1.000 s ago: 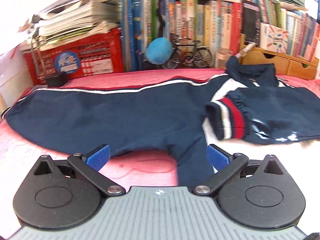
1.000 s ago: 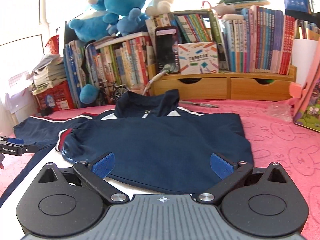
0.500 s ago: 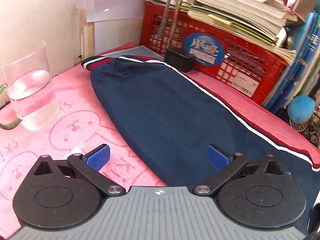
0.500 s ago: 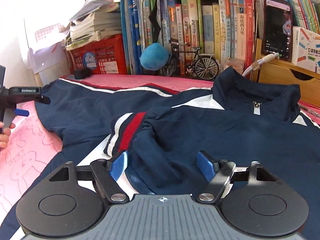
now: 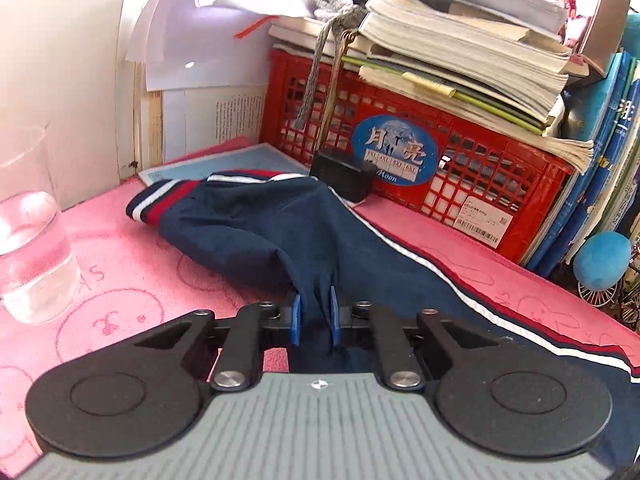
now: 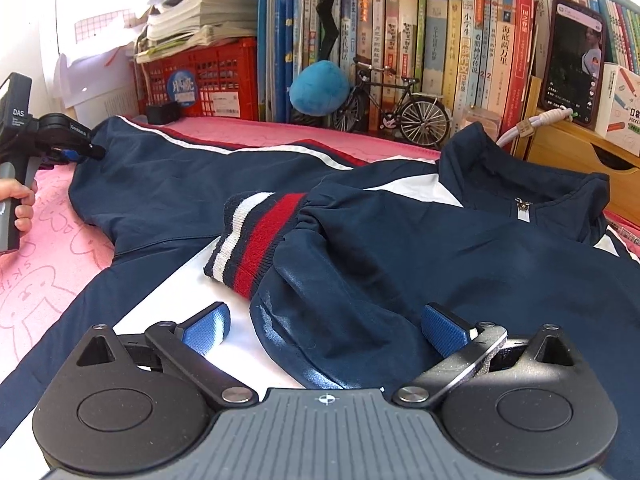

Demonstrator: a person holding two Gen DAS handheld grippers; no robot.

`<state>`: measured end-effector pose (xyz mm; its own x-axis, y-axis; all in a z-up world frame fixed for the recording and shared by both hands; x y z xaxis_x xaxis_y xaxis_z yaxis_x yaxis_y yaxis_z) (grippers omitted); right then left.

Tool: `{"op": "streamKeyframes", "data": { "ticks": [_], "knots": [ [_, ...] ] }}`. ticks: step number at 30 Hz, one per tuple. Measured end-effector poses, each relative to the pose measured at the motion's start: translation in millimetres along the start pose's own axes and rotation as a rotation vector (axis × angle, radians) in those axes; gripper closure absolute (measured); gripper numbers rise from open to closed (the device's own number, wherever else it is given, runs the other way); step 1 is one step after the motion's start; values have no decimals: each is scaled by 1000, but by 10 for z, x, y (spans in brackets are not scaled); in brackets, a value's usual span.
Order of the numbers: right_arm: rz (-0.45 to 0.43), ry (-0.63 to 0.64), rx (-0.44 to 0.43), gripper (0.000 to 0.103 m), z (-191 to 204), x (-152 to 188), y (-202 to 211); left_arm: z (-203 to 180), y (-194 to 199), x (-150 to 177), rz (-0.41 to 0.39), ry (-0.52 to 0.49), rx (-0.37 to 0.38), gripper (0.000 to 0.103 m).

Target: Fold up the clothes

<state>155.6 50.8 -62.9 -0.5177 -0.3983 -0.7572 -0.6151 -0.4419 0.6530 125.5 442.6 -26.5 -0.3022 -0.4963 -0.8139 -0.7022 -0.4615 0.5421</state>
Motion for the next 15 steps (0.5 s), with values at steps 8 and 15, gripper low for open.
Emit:
{"op": "streamKeyframes", "data": {
  "ticks": [8,15],
  "knots": [
    [-98,-204,8,0,-303,43,199,-892,906,-118,-236,-227,260,90],
    [-245,-448,78,0,-1131,270,974,-2230,1870,817,-256,-616,658,84]
  ]
}}
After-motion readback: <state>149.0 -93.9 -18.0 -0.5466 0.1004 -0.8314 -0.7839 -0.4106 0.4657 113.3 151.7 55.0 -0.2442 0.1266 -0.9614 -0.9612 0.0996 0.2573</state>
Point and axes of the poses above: each gripper's, at about its wrist camera, not at the fingertips, and y roughly against the way its jaws point, z to its left, x to its underside, the point moved 6 cm from there along -y, roughly the way its jaws point, and after that the axes turned 2 degrees about y, right-handed, at the moved point
